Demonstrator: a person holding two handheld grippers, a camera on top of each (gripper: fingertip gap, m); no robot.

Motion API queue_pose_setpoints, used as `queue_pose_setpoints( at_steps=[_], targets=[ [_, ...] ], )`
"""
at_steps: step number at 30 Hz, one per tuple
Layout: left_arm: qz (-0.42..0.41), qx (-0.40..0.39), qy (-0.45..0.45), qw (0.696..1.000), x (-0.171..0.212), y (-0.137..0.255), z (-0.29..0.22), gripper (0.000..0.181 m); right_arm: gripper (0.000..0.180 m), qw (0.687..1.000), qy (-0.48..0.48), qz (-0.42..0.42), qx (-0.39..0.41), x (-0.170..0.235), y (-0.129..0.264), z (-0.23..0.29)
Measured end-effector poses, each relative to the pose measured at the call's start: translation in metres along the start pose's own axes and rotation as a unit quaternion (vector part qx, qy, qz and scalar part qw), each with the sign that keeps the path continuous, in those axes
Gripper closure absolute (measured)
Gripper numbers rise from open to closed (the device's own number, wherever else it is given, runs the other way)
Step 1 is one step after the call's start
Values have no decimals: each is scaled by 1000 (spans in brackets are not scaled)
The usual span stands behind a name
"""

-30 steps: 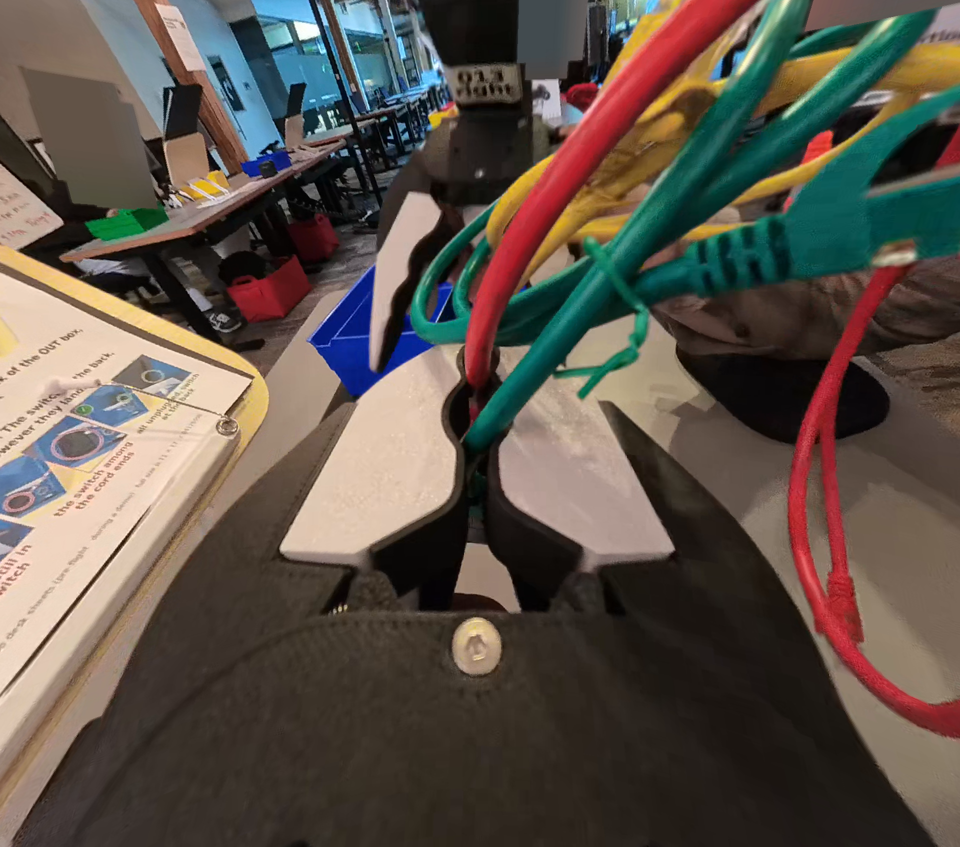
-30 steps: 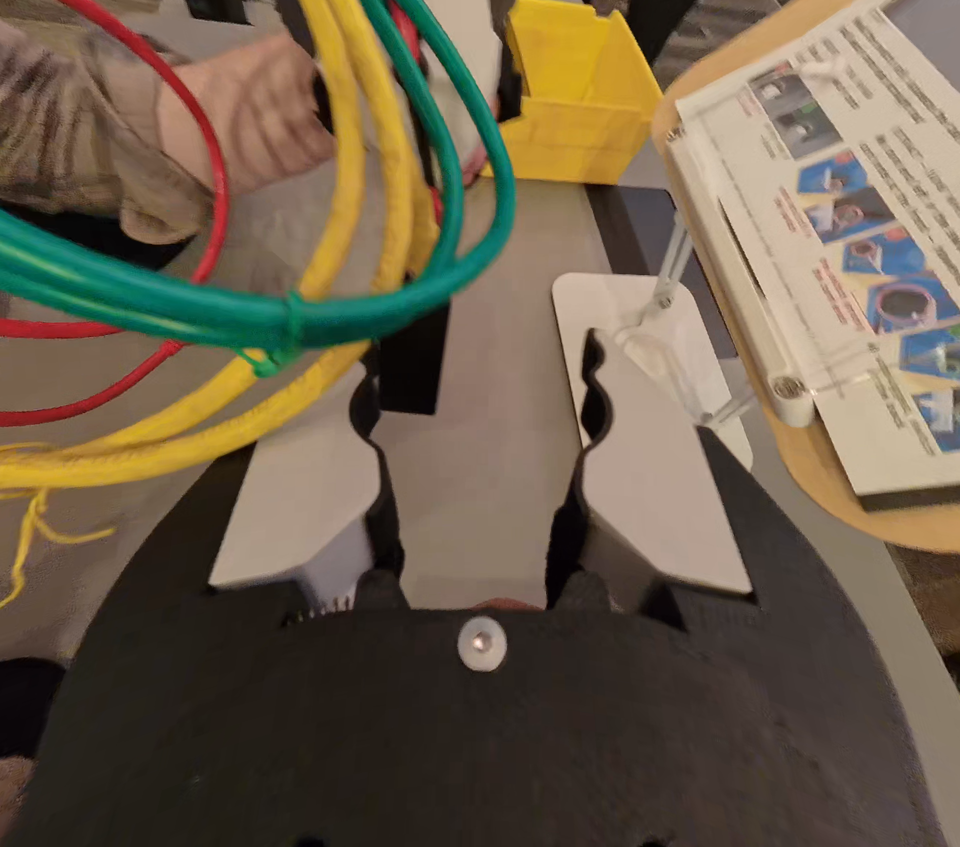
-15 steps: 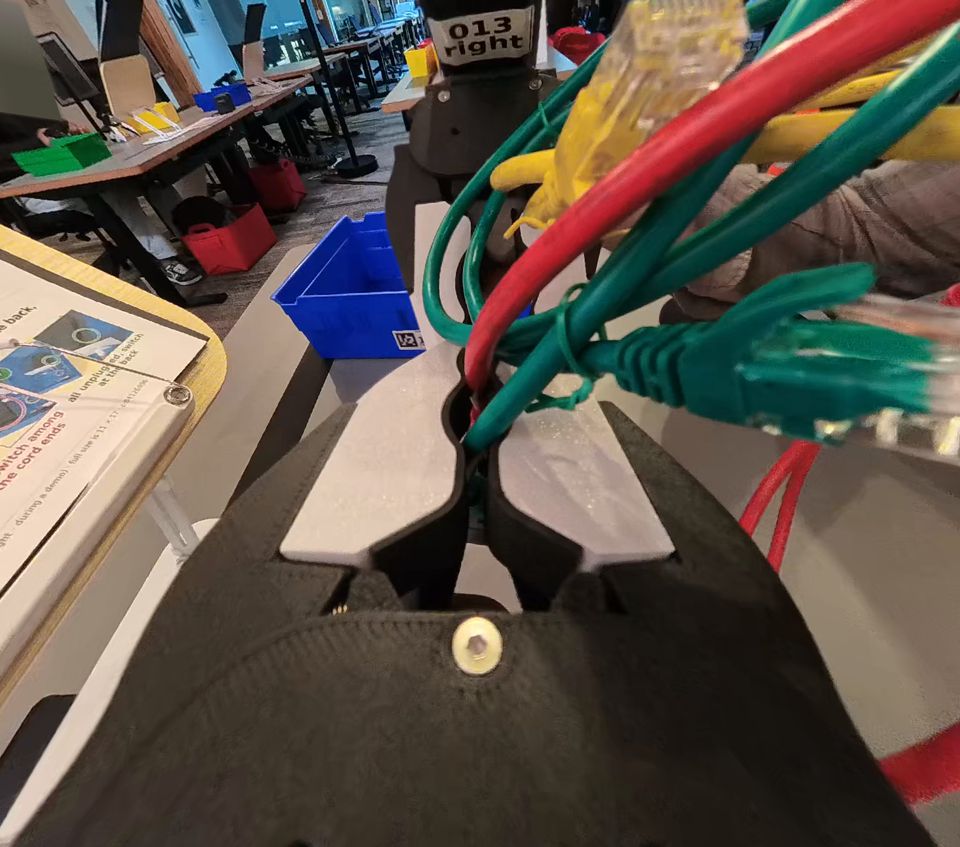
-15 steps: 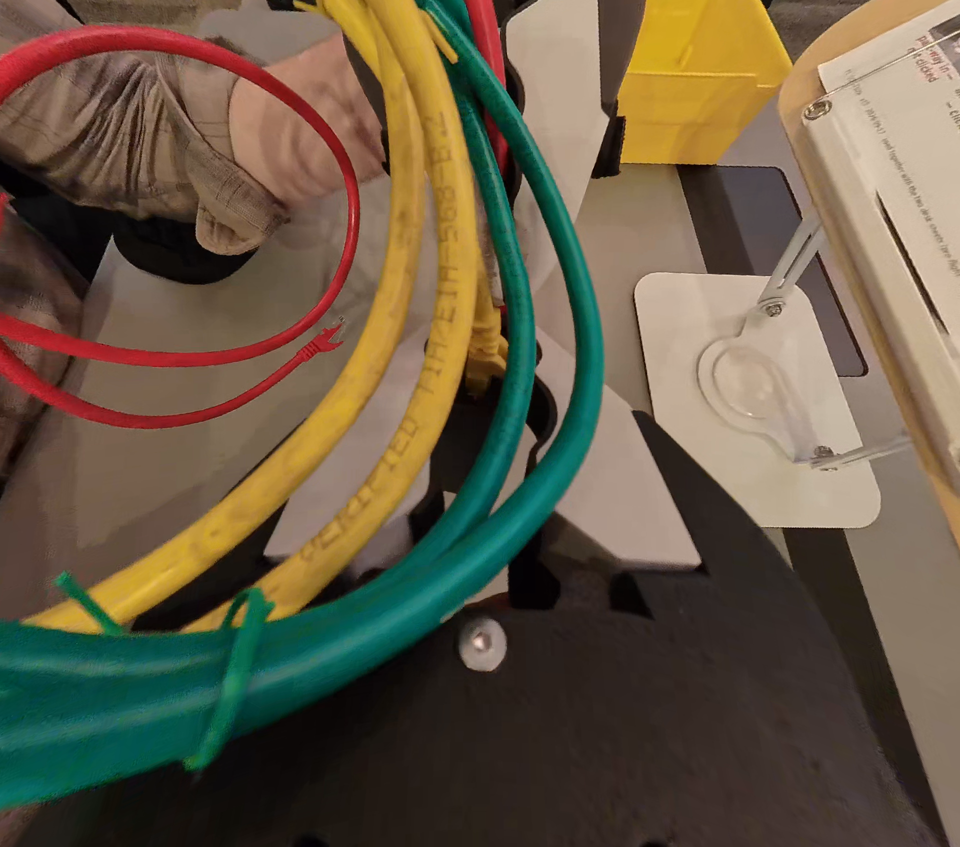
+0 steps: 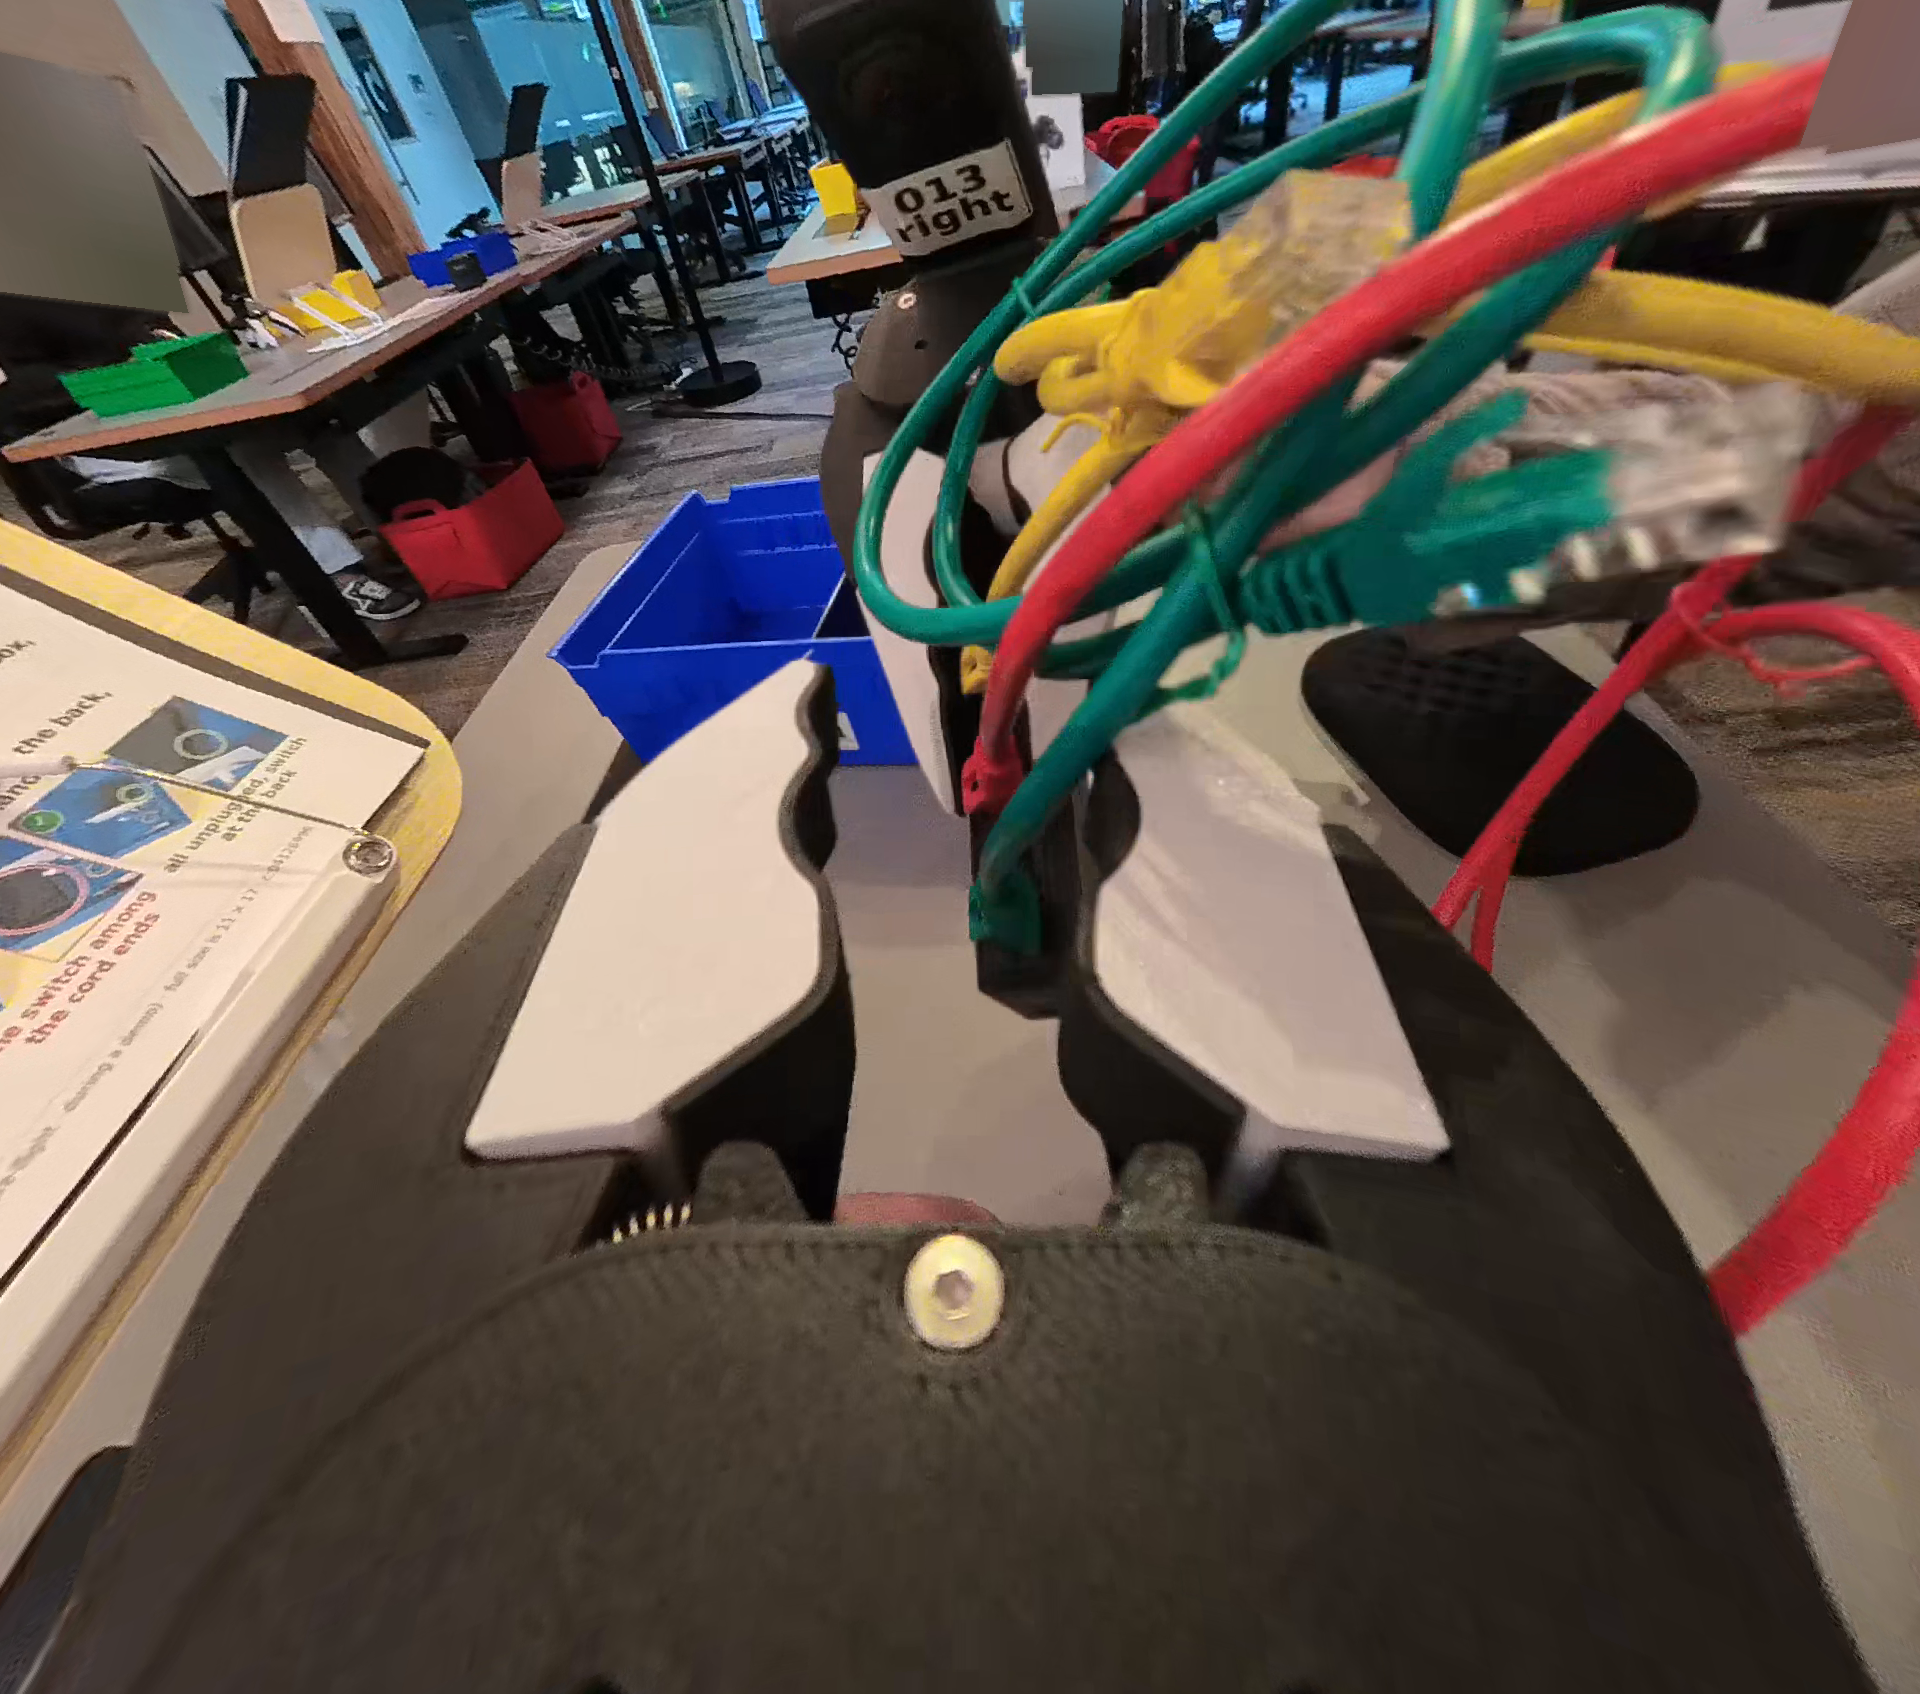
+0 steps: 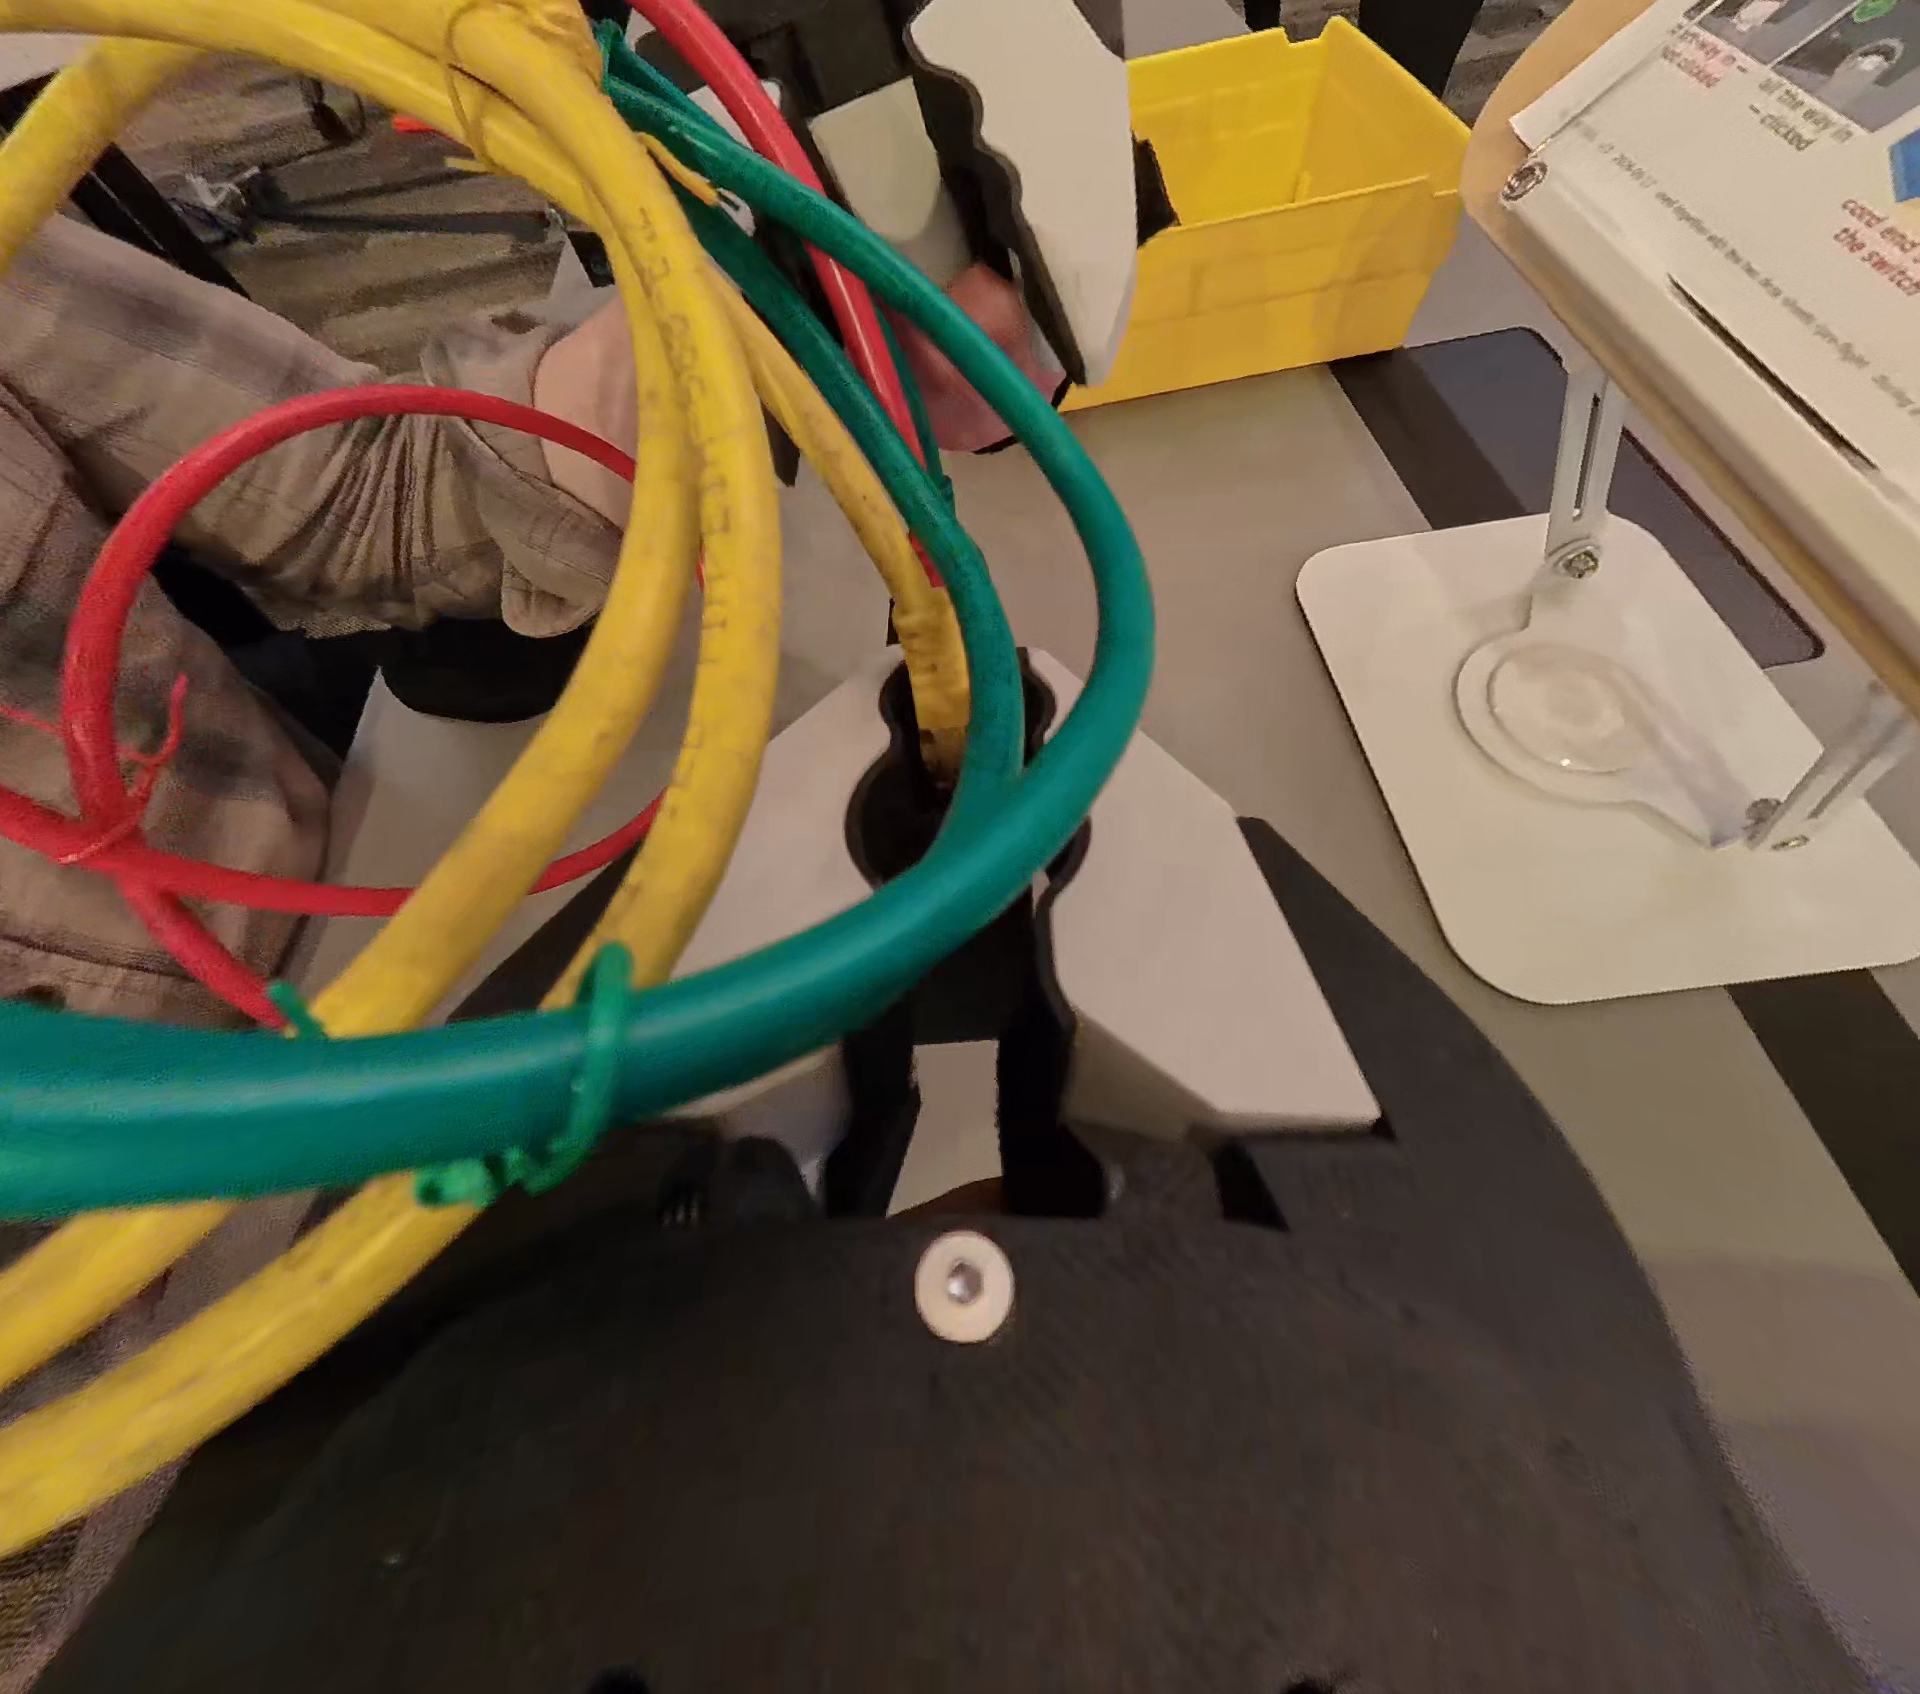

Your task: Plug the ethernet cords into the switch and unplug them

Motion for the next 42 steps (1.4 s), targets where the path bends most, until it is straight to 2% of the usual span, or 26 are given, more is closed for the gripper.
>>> queue_pose_setpoints(
  at_steps=[7, 12, 18, 24, 35, 42],
  targets=[
    [0, -8, 6, 1000, 2, 0, 3, 138, 167, 1000, -30, -5, 1, 5, 8, 0],
    [3, -12, -6, 1000, 2, 4, 3, 132, 168, 995, -90, -31, -17, 13, 10, -1],
    [8, 1, -6, 1000, 7, 5, 0, 114, 166, 988, -138, -66, -18, 18, 18, 1],
    [4, -11, 2, 1000, 8, 10, 6, 115, 167, 976, -187, -111, -3, 23, 35, -4],
    [-1, -25, 17, 1000, 12, 12, 15, 122, 167, 960, -228, -145, 72, 30, 106, -29],
    [23, -14, 26, 999, 27, -2, 13, 123, 167, 941, -263, -169, 130, 36, 163, -70]
  ],
)
Point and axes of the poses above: each gripper's, where its closed fingertips meet, y back along the fingers, x out of its underside, z = x × y across the jaws, the point moved 3 cm from there along y, back along the fingers, and after that the axes turned 1 degree about y, right-handed, at the moved point
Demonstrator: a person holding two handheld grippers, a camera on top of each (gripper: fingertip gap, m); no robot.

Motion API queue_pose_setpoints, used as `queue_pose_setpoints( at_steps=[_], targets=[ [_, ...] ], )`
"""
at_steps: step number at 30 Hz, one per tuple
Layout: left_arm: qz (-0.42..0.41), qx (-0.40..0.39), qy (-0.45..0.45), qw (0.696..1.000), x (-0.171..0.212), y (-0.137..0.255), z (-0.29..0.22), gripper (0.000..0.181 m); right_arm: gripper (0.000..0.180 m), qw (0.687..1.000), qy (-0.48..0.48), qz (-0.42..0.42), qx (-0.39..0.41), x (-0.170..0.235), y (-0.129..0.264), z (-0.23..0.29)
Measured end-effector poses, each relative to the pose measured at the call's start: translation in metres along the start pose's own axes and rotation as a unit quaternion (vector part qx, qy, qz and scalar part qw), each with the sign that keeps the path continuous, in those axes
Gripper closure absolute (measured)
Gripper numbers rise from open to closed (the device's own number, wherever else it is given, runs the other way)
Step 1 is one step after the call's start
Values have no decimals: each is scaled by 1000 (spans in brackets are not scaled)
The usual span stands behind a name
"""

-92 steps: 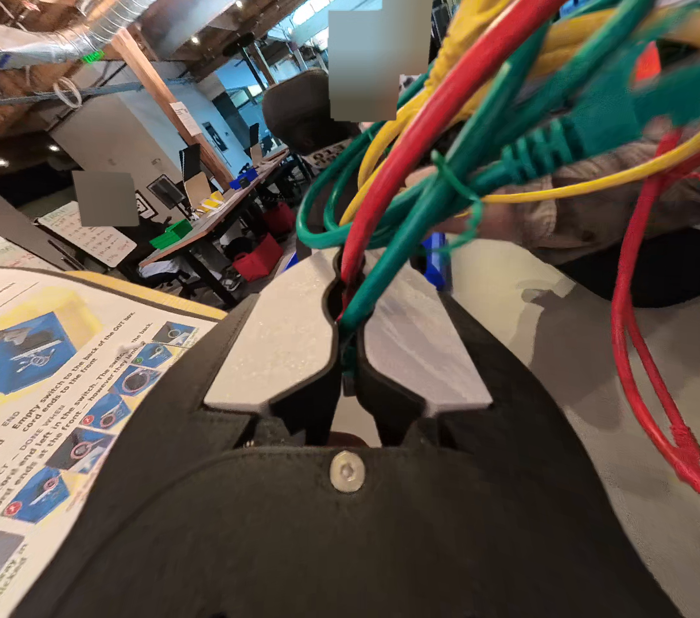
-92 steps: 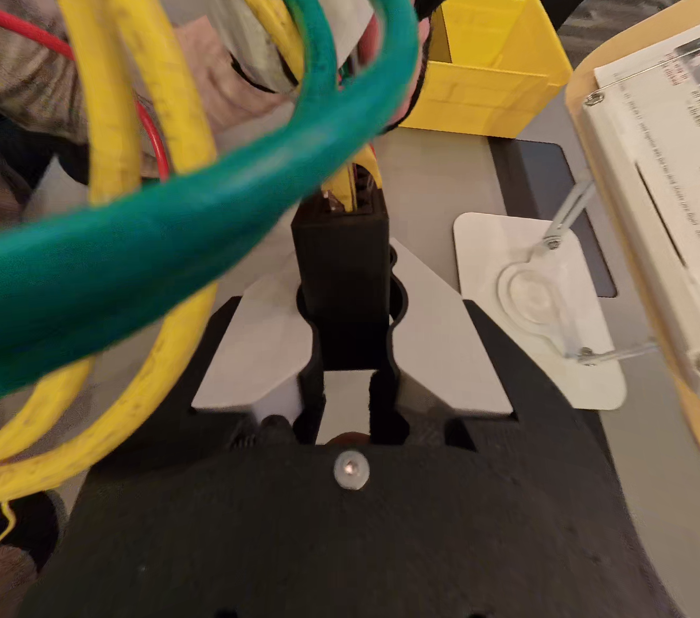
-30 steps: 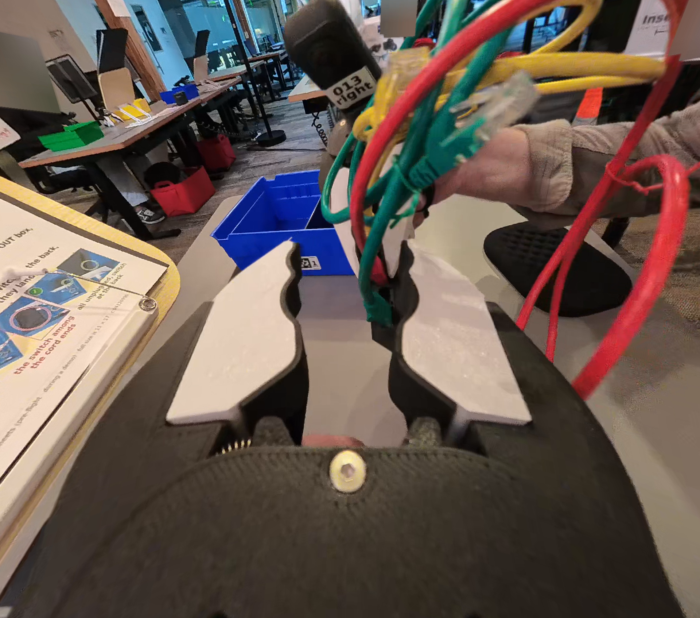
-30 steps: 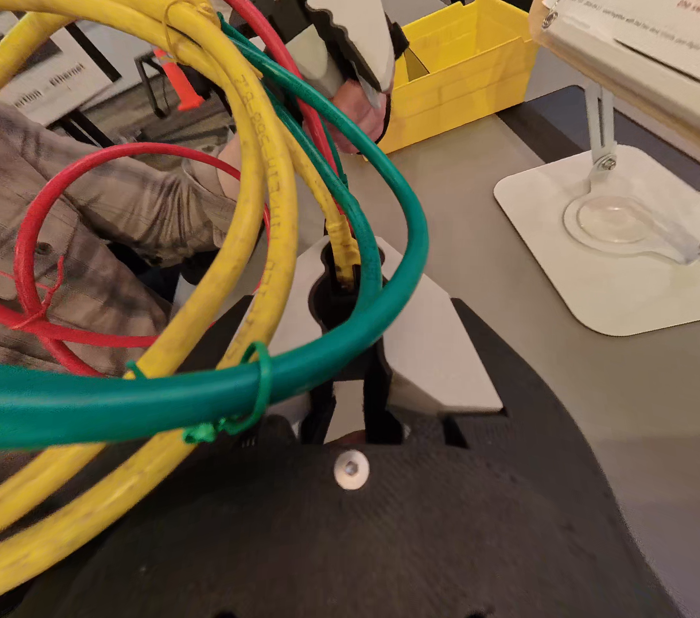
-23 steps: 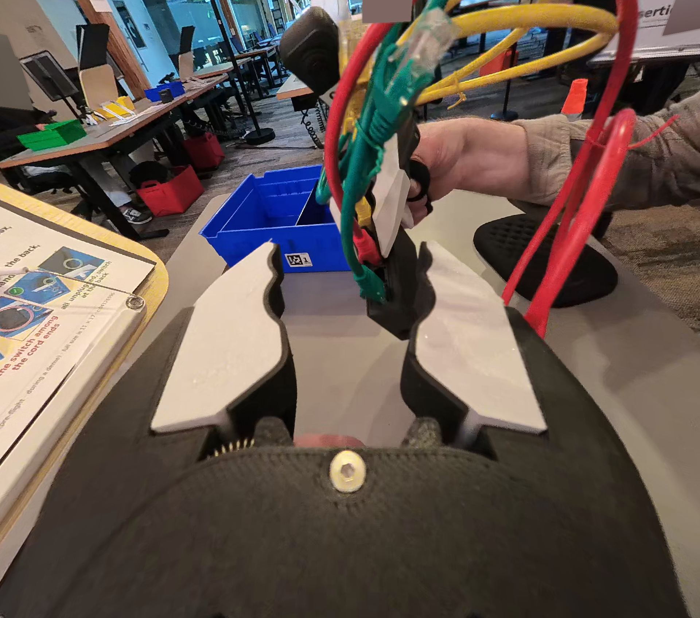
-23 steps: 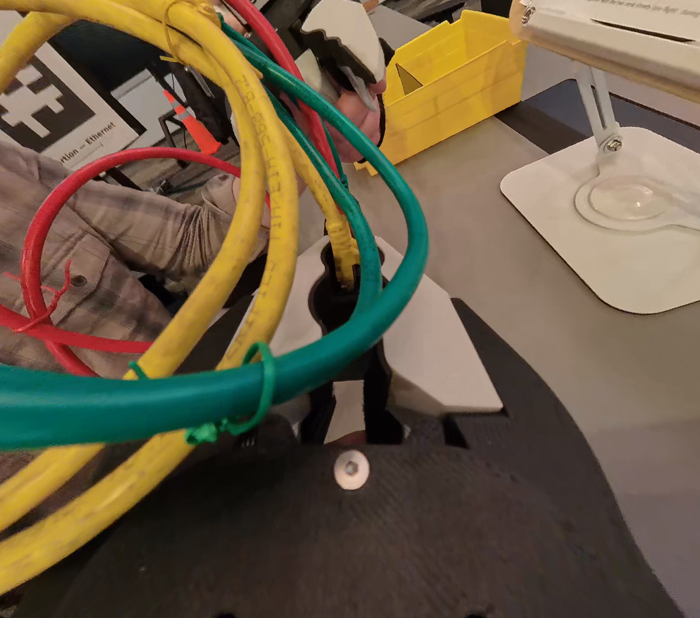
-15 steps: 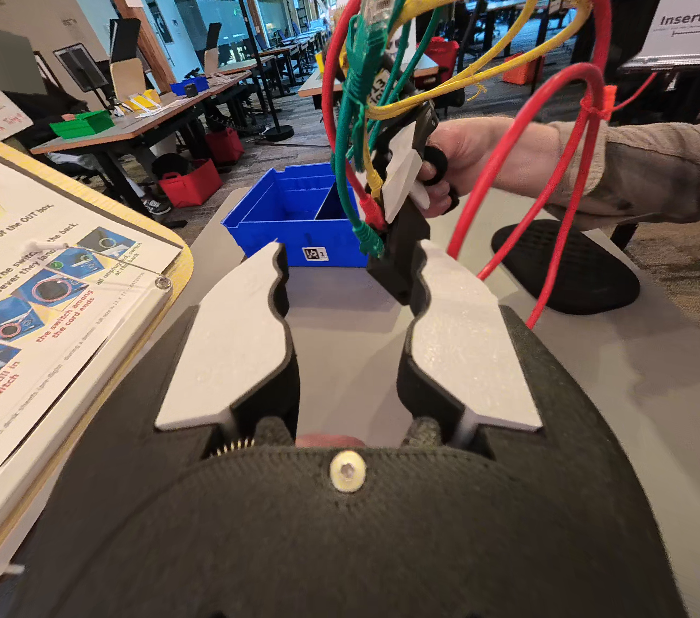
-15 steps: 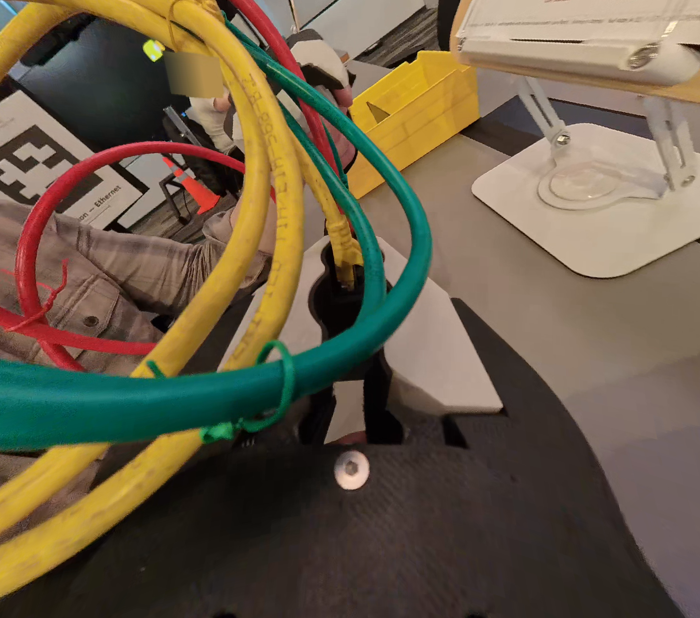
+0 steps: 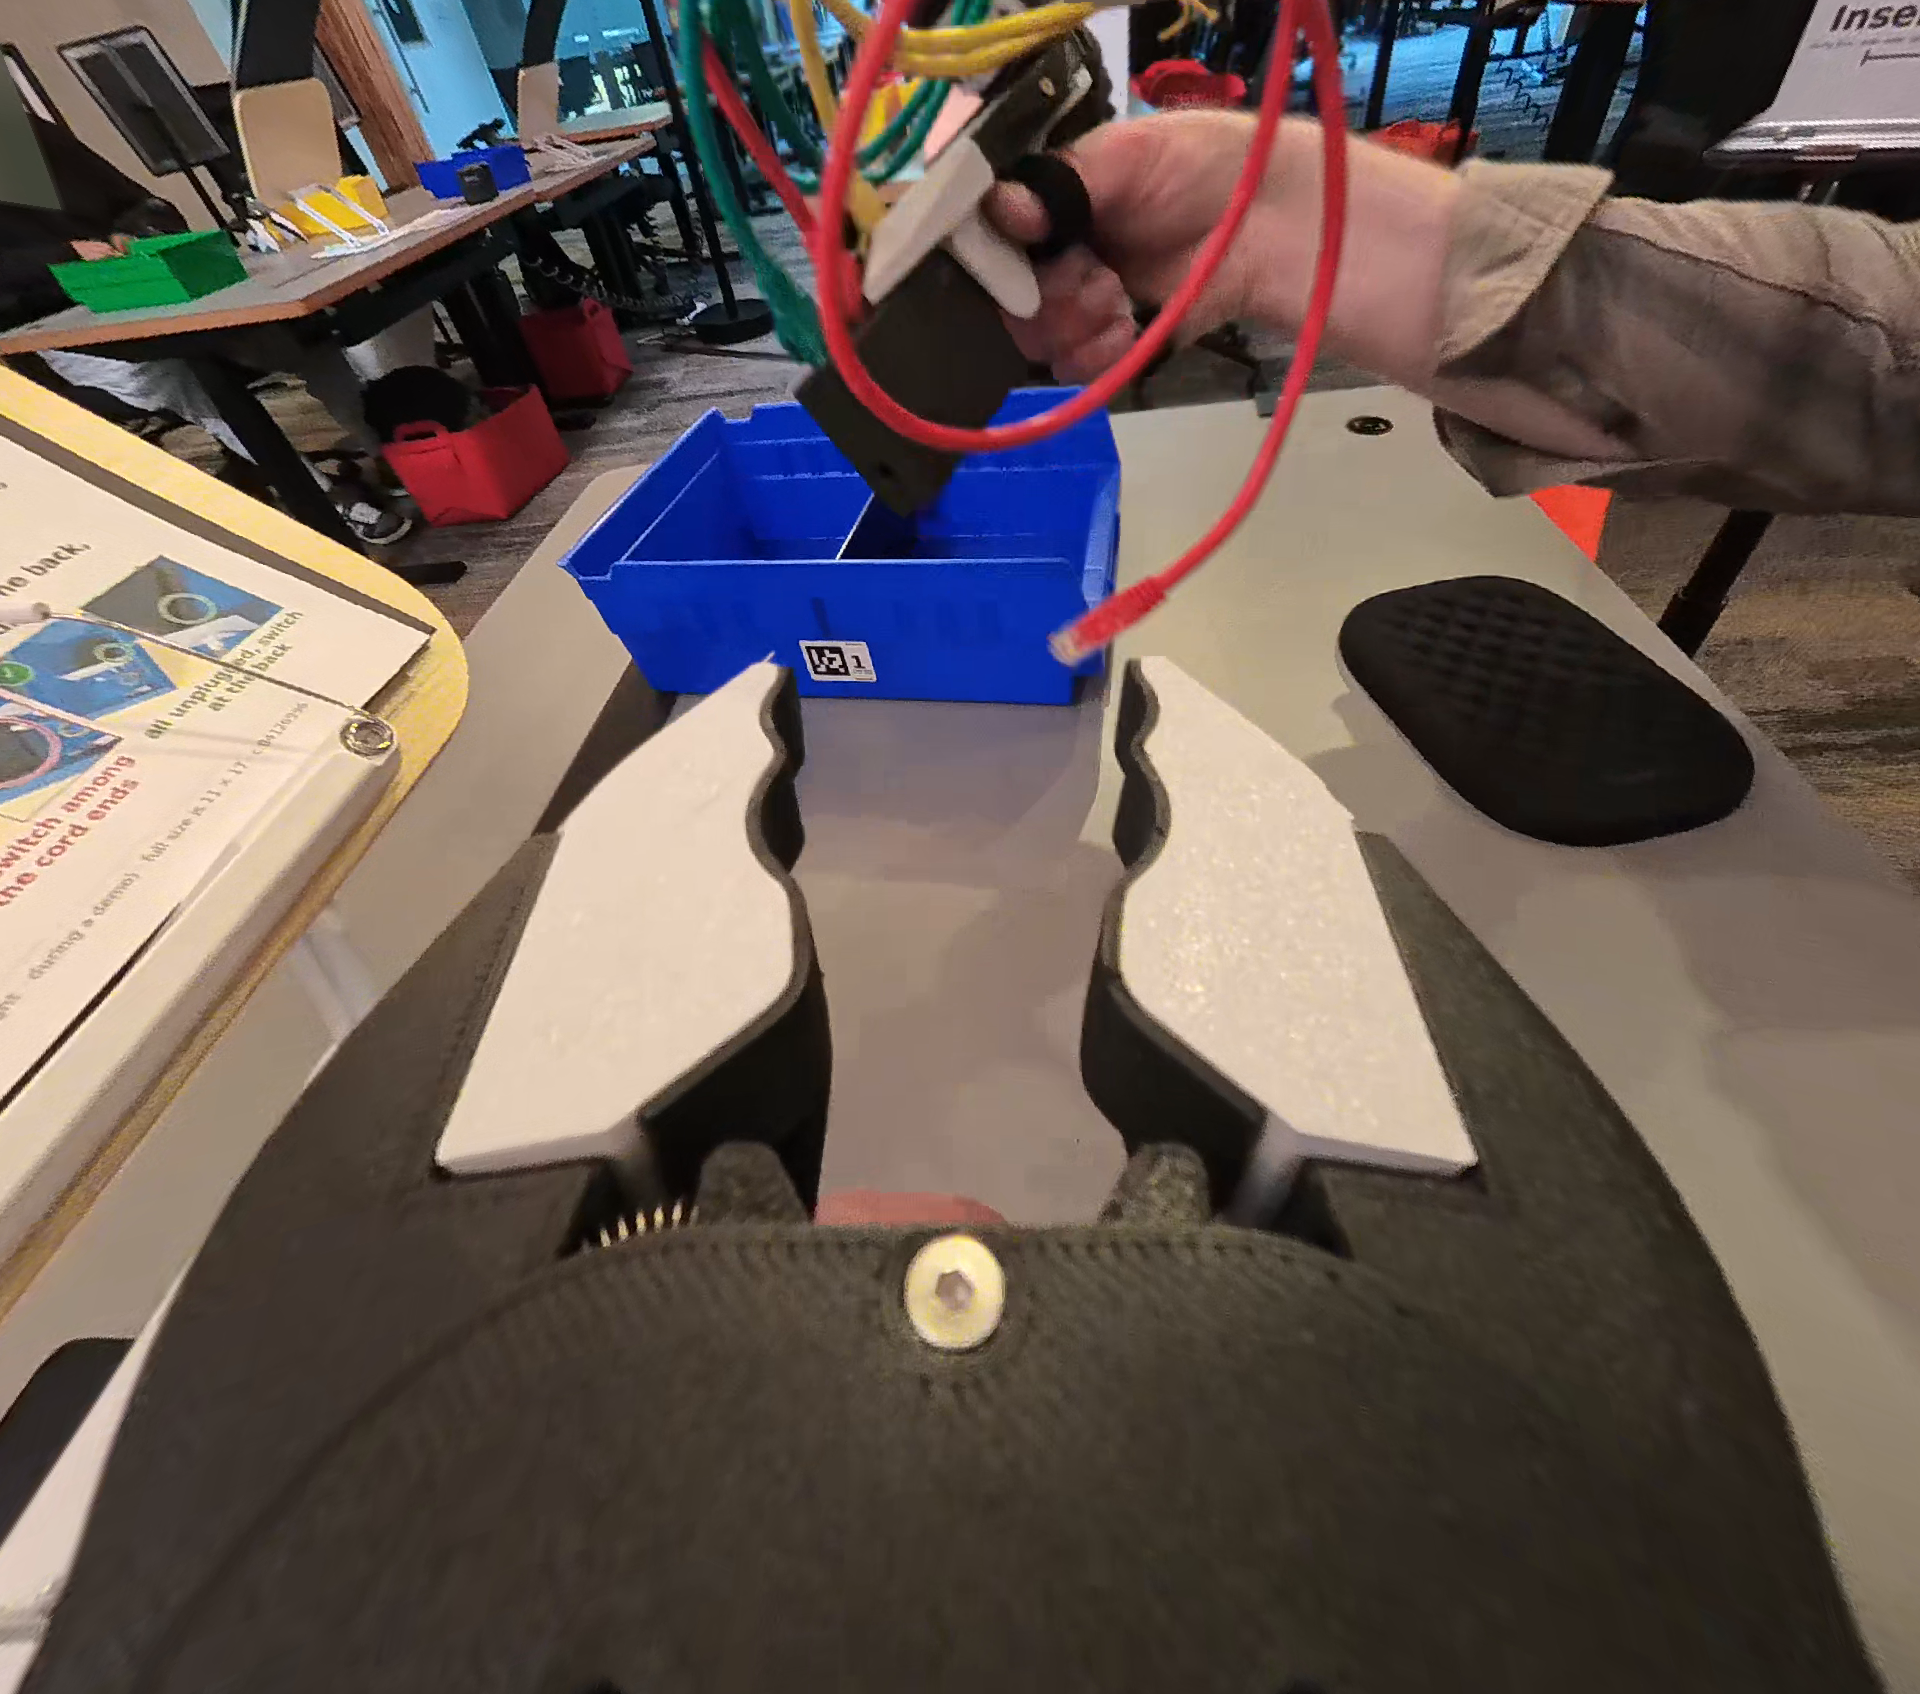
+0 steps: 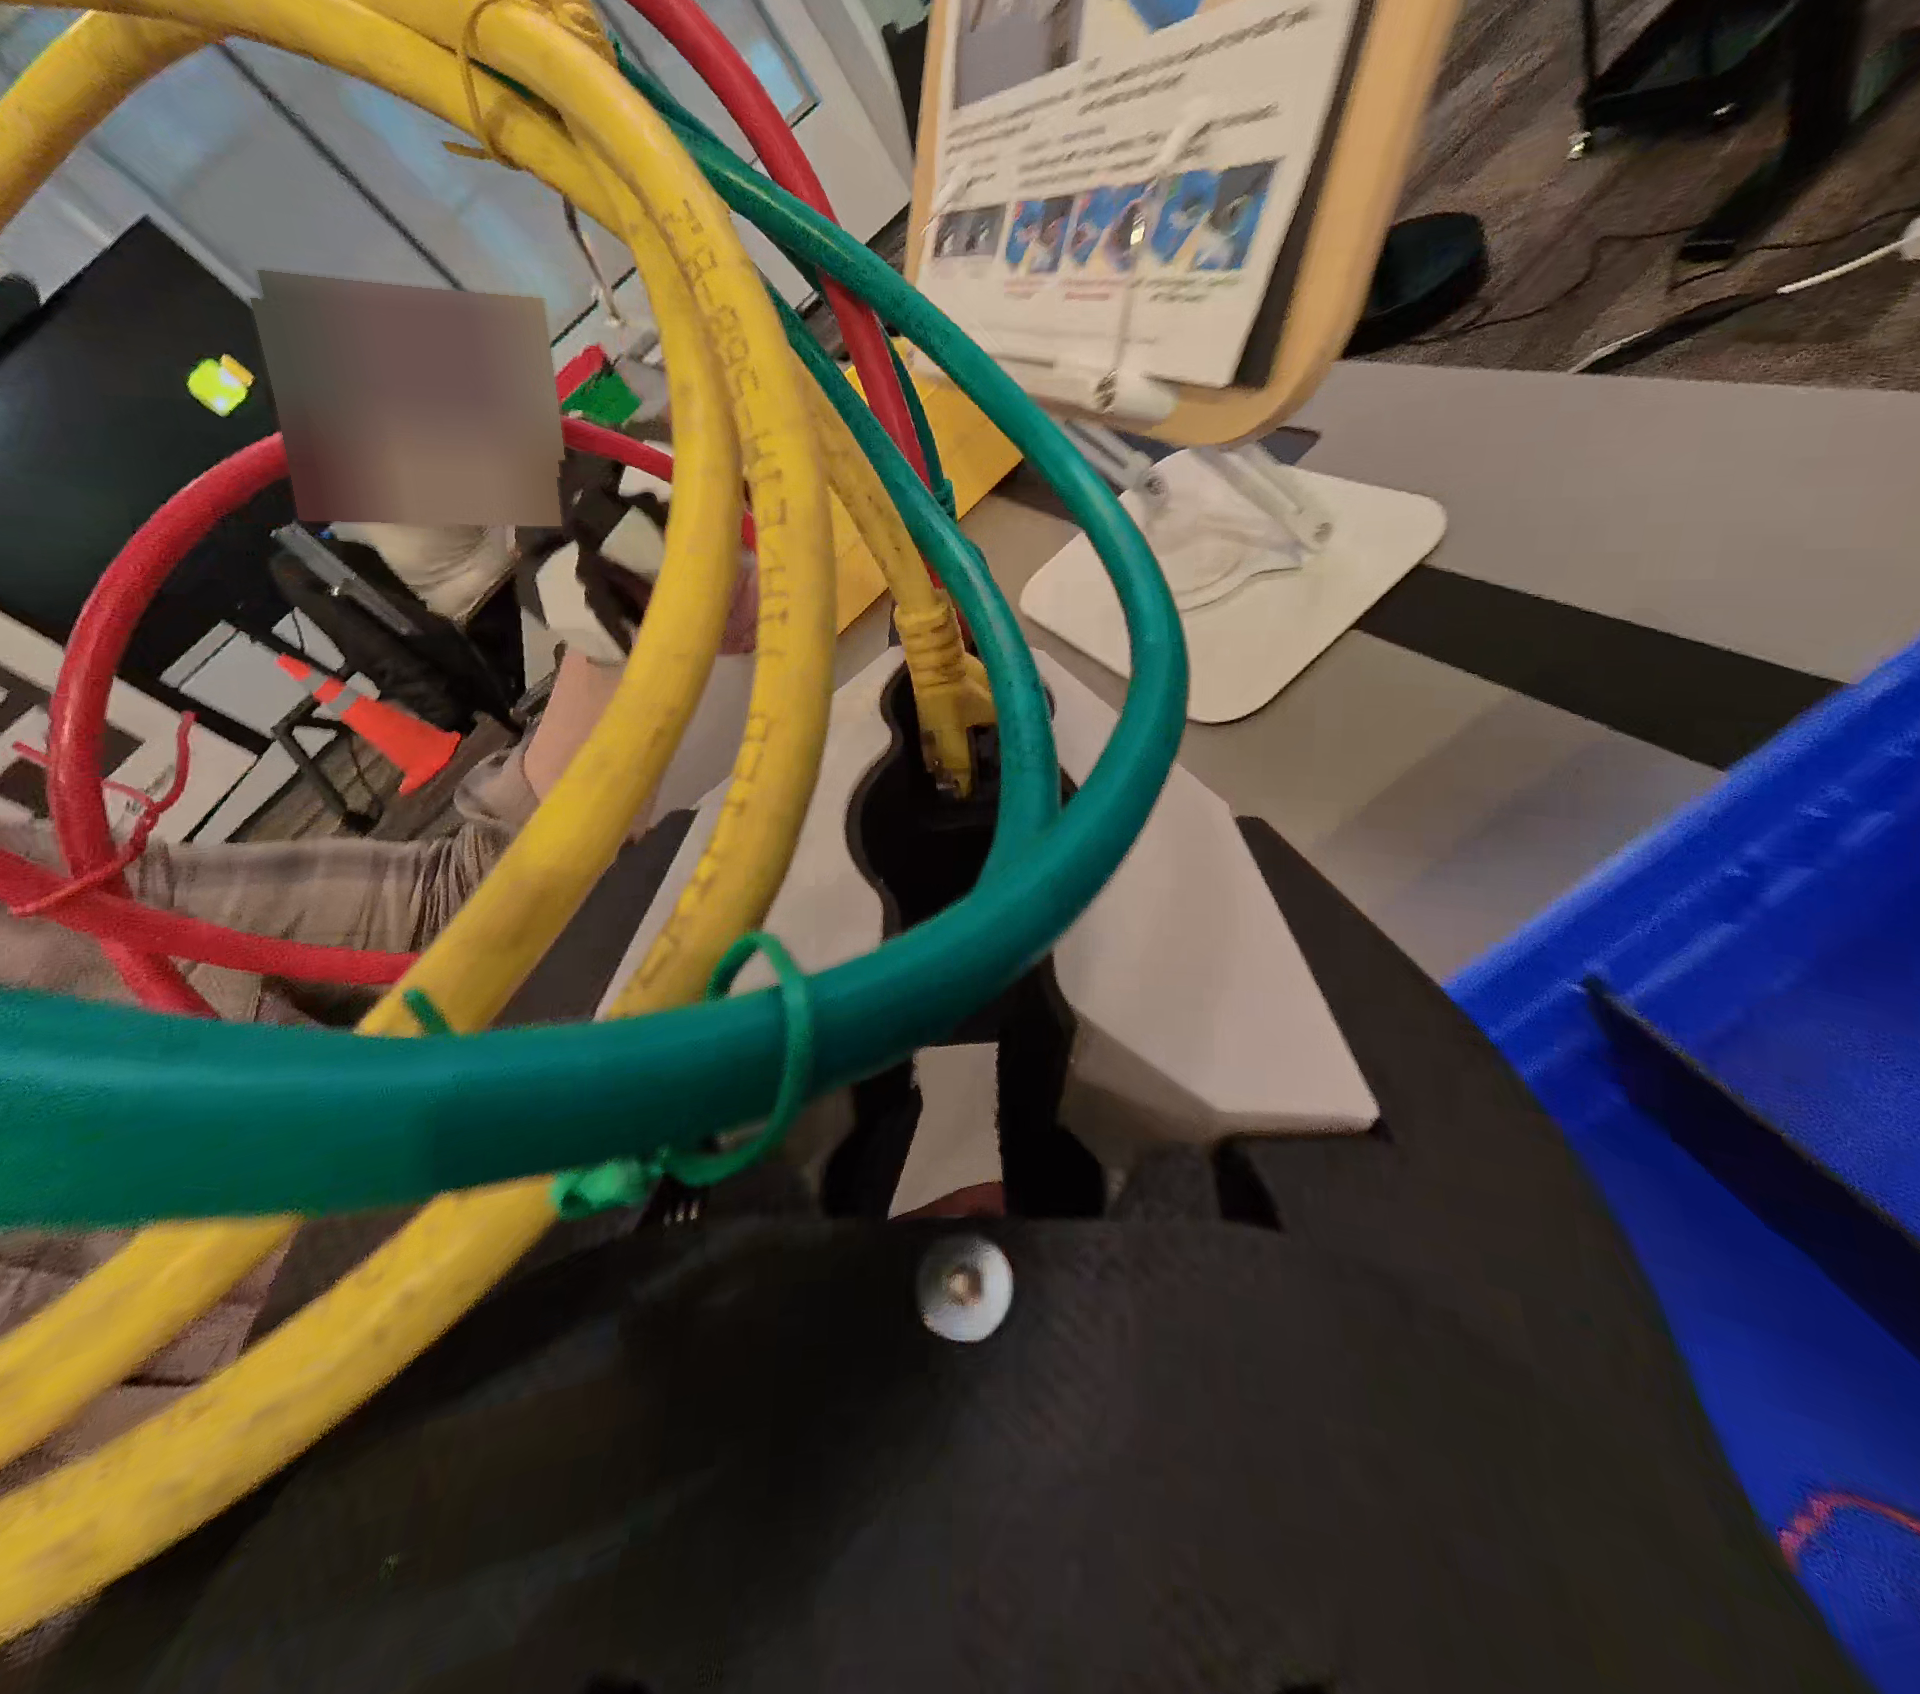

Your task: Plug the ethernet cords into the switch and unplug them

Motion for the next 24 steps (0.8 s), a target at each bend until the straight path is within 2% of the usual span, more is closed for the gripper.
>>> queue_pose_setpoints(
  at_steps=[7, 13, 17, 24],
  targets=[
    [11, 8, 14, 1000, 12, -8, 2, 123, 167, 997, -34, -46, 55, -42, 43, -58],
    [28, 15, 22, 999, 24, -15, 3, 123, 166, 992, -60, -63, 93, -62, 61, -105],
    [39, 19, 22, 999, 29, -19, 3, 123, 166, 988, -80, -64, 115, -58, 65, -137],
    [39, 27, 25, 999, 32, -20, 2, 123, 166, 977, -120, -35, 174, -23, 63, -191]
  ],
)
Point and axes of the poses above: each gripper's, where its closed fingertips meet, y back along the fingers, x out of its underside, z = x × y across the jaws, the point moved 3 cm from there along y, back along the fingers, and after that the axes turned 1 degree about y, right-handed, at the moved point
